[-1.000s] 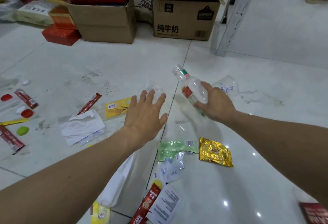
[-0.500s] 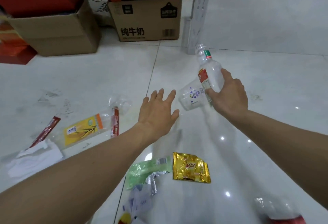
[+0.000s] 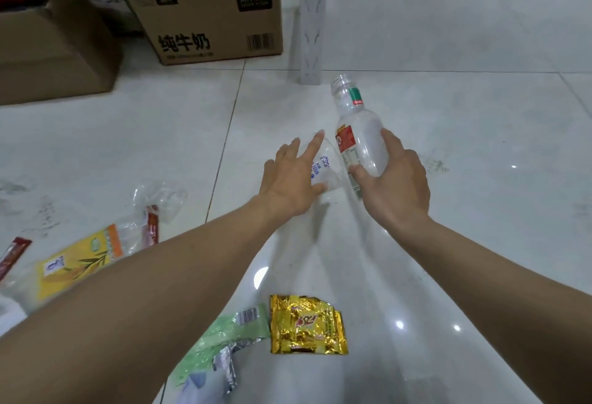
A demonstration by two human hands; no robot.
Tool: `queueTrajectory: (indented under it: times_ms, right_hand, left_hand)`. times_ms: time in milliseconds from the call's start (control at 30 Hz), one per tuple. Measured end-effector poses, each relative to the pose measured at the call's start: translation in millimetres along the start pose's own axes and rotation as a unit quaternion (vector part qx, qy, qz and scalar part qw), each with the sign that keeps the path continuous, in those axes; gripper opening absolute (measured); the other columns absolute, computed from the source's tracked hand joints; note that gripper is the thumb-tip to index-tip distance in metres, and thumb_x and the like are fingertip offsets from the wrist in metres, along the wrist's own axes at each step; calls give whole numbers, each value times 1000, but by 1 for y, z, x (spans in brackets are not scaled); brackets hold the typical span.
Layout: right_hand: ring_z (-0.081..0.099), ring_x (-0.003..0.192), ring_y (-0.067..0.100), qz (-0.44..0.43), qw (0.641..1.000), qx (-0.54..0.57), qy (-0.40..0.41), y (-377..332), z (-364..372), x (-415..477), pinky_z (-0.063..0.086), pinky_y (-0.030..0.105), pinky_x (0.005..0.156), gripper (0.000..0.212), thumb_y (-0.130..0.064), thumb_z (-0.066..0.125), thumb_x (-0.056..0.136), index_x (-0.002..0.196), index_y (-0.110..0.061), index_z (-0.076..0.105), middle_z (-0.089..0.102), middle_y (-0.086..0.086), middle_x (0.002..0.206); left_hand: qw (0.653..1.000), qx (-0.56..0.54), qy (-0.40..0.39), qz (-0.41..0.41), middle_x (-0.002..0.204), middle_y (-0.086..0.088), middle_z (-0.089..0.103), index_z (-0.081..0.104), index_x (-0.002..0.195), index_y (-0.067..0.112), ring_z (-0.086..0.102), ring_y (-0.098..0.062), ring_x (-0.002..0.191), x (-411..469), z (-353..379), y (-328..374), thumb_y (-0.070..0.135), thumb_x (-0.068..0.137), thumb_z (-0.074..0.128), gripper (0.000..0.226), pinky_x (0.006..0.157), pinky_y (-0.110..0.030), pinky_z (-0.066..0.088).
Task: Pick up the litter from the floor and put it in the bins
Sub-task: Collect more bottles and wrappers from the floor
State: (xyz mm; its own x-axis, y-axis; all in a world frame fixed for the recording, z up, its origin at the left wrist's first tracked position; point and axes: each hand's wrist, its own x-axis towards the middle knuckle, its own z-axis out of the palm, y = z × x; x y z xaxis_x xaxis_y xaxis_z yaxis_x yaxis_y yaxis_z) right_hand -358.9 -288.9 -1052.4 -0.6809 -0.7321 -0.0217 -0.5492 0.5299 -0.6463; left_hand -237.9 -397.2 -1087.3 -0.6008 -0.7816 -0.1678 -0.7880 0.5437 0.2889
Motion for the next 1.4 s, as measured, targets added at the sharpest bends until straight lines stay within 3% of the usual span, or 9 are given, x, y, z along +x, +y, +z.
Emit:
queueTrajectory:
  times_ms: [133,433,667,1033,1400]
  right_hand:
    - [51,112,26,-1,1000,3,11,4,-2,2,39,33,82,68,-43,62,87,147,-32,31,51,8,120]
    - [50,113,28,-18,1000,12,3,-18,-2,-9,40,35,85,68,-44,62,88,146,-31,31,50,8,121]
    - [51,113,27,-71,997,34,-12,-78,9,-30,36,31,79,68,-45,61,88,147,-32,31,50,9,120]
    - [48,119,28,-153,985,65,-46,-188,41,-95,39,34,90,69,-44,62,88,148,-31,29,49,10,130]
    - [51,113,27,-218,968,75,-102,-273,89,-179,37,32,81,67,-43,62,88,146,-34,30,51,8,126]
  left_hand:
    - [999,-41,7,-4,146,-11,32,-2,151,42,38,-30,126,5,10,0,33,92,62,88,99,-42,40]
    - [991,-113,69,-23,131,-8,43,5,152,38,39,-28,112,-33,7,-26,27,94,60,81,92,-41,44]
    - [980,-140,130,-49,135,-4,42,5,151,43,37,-25,116,-80,-32,-70,29,93,61,81,97,-39,40]
    - [956,-138,227,-125,133,-5,42,7,150,46,38,-27,118,-172,-108,-147,32,92,62,81,101,-40,38]
    - [922,-124,301,-212,135,-5,40,6,149,47,37,-27,117,-284,-154,-228,31,93,61,80,95,-35,35]
